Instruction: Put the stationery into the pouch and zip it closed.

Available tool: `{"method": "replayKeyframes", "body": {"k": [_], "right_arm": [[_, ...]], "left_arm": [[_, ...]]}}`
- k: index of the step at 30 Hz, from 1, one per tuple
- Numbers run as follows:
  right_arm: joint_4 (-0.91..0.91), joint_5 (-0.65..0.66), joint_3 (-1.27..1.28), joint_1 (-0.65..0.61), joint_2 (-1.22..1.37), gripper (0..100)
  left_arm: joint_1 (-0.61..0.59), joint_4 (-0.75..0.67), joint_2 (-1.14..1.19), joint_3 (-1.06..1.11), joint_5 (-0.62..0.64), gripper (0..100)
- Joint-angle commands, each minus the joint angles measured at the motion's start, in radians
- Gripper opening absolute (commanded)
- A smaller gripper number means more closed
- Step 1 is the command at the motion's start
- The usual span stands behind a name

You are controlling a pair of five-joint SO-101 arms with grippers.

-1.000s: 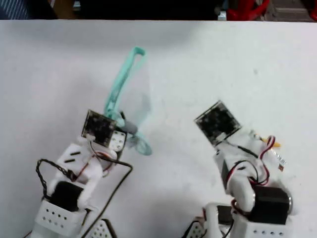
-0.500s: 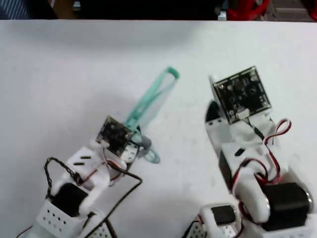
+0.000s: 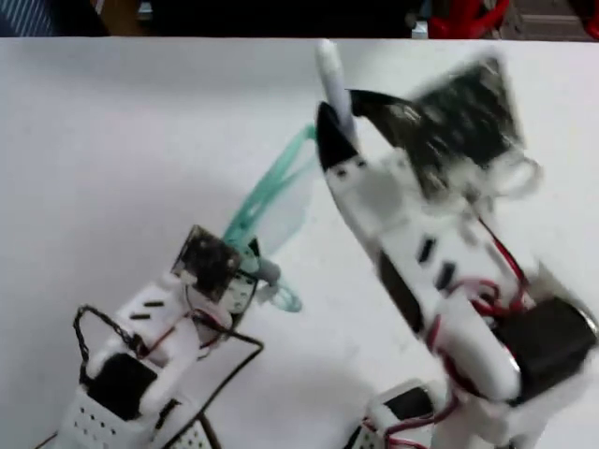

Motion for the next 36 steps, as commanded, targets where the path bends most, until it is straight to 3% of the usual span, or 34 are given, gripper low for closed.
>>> {"method": "replayKeyframes", "body": {"k": [1, 6, 13, 23, 30, 36], "right_arm": [[-0.038, -0.009, -0.031, -0.036, 0.016, 1.8], [-0.081, -0.002, 0.009, -0.094, 0.021, 1.8], [-0.4, 0.035, 0.23, -0.116, 0.016, 1.8], [-0.536, -0.008, 0.334, -0.108, -0.039, 1.8], [-0.668, -0.015, 0.618, -0.024, -0.074, 1.8], [-0.699, -0.015, 0.836, -0.044, -0.239, 1.8]], "left_arm": [[-0.004, 0.003, -0.15, 0.043, 0.006, 2], [0.004, 0.002, -0.249, 0.098, -0.046, 2], [-0.004, -0.003, -0.236, 0.098, -0.035, 2], [-0.004, -0.003, -0.236, 0.097, -0.04, 2], [-0.004, -0.003, -0.236, 0.097, -0.037, 2], [-0.004, -0.003, -0.236, 0.094, -0.035, 3]]}}
